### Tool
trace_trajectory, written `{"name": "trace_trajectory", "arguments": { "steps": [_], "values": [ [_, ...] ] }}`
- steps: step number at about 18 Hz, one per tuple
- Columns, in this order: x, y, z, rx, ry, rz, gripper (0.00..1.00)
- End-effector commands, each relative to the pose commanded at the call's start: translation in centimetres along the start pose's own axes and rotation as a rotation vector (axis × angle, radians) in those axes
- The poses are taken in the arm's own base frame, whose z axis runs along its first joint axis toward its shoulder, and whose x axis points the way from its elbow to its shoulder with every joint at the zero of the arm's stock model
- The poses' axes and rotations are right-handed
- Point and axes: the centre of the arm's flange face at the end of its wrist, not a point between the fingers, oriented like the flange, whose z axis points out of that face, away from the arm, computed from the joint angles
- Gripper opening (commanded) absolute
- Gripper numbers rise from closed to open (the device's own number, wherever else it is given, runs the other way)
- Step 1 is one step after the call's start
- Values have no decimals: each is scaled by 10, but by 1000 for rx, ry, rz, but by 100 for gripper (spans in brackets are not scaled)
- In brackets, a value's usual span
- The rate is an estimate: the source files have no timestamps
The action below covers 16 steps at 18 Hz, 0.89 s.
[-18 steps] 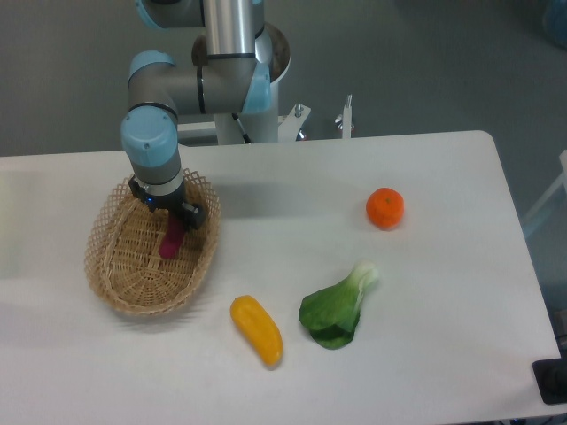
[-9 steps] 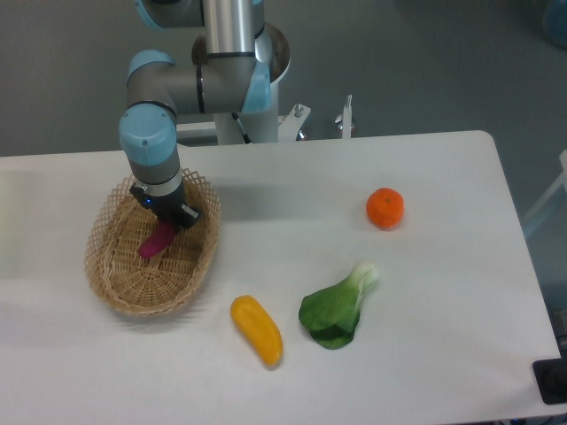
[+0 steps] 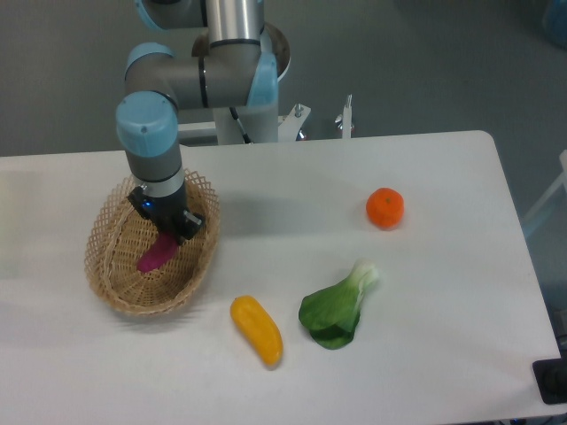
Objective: Pick up the sweet potato from the basket
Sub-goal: 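Lift the sweet potato up out of the basket, then carry the sweet potato over toward the bok choy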
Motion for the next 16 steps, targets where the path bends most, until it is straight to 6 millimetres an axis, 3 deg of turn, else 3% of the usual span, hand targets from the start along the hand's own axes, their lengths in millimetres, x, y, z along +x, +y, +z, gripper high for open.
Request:
{"name": "trace_trajectory", "arguments": {
  "steps": [7,16],
  "values": [
    [-101,9,-37,59,-76,64,32],
    [-202,36,-33,4,-63,152,32]
  ]
}}
